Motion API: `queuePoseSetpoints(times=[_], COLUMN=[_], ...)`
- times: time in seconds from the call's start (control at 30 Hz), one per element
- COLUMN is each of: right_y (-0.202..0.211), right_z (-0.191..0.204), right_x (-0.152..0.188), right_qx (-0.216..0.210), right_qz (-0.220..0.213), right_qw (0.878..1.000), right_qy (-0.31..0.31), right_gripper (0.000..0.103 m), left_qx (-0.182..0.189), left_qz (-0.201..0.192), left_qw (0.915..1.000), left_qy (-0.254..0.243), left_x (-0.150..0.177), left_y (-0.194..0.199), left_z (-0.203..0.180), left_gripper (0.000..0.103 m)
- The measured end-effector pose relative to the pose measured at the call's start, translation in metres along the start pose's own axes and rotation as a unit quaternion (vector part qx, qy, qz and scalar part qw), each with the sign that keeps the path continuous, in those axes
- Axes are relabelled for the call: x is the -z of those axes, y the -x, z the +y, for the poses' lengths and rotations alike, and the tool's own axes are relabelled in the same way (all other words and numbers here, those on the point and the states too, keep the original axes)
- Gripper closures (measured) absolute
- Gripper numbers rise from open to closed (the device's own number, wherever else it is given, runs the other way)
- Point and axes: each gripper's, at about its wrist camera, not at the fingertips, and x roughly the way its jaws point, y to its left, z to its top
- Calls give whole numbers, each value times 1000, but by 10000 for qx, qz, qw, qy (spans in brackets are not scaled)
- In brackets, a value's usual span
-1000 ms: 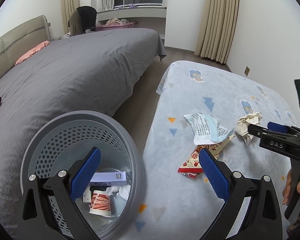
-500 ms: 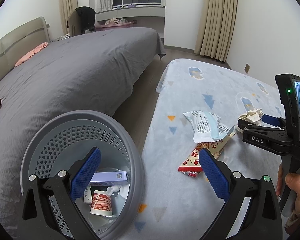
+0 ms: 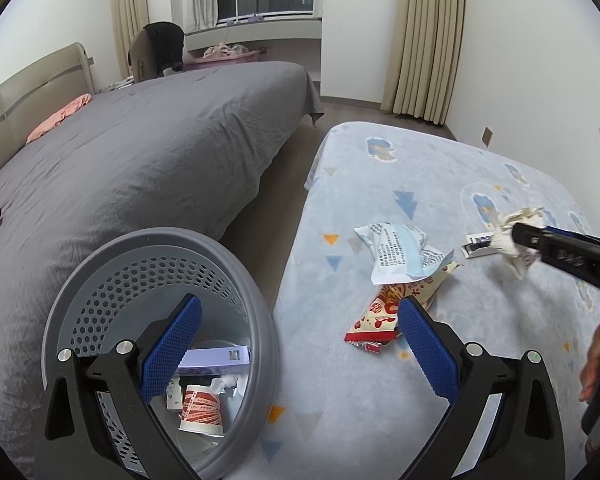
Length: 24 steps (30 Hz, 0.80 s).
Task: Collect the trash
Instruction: 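Grasp the crumpled white paper with the right tool, then grasp the blue-white wrapper packet with the left tool while the right tool holds the paper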
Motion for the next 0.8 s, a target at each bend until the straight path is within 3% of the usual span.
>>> queuePoseSetpoints(times=[0.2,0.47,0.7,0.8], right_y=[32,51,56,56], right_z=[-33,-62,-76,-85], right_x=[17,34,31,25], right_qx=[-22,106,123,-80], right_qz=[-138,-230,-403,-413], right_qw=[9983,9969,9960,9946], right_qy=[-566,-746,-782,-952], right_gripper=[63,63,63,63], left_qx=[135,120,72,188], left_qz=[-120,-175,68,236], left_qw=[9998,9993,9991,9985], left_qy=[-103,-294,-415,-462], left_x=[0,2,-1,-9], left_y=[10,12,-4,-12], left_z=[-8,-24,-45,-54], left_gripper=[7,7,7,7])
